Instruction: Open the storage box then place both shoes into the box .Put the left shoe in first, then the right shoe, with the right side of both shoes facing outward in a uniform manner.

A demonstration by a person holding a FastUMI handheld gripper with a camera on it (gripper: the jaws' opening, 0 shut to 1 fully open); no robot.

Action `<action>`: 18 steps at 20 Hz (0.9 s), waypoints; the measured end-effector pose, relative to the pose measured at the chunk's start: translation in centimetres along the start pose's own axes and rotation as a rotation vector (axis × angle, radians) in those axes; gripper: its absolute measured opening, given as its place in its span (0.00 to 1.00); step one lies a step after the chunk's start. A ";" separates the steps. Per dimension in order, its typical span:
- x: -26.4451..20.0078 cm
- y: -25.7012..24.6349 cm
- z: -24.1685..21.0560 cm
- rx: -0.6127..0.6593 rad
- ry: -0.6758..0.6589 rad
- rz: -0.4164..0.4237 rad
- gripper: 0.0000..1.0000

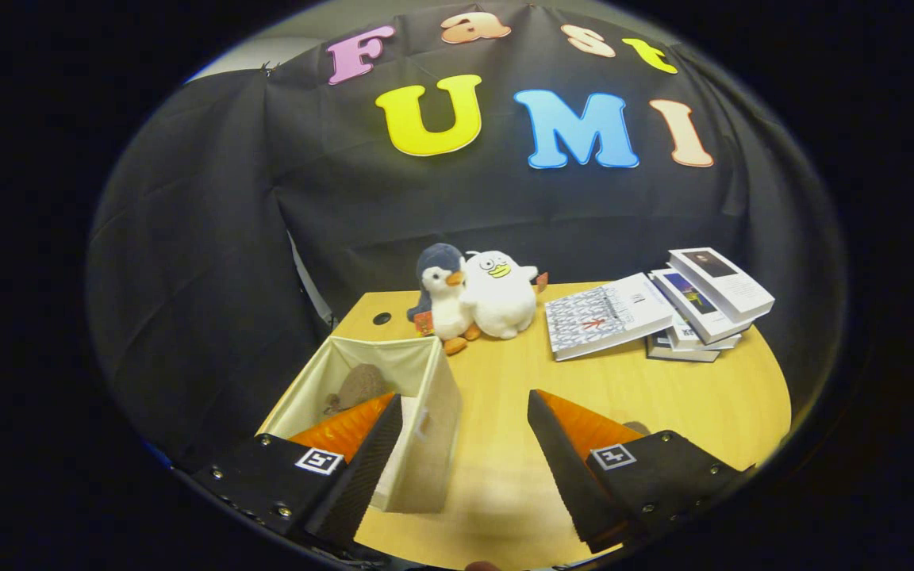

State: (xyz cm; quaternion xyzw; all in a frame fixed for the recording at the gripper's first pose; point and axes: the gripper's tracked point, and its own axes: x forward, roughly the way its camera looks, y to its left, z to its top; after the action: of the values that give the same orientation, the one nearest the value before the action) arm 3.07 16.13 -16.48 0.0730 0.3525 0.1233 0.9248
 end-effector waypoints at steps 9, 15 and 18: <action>-2.3 -9.8 -2.5 -0.073 0.029 -0.126 0.98; -3.0 -14.7 -5.6 -0.105 0.079 -0.185 0.98; -2.9 -16.9 -7.6 -0.104 0.110 -0.218 0.98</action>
State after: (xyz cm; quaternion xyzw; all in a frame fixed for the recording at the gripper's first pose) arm -1.13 -0.50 -23.98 -0.0208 0.4018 0.0443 0.9144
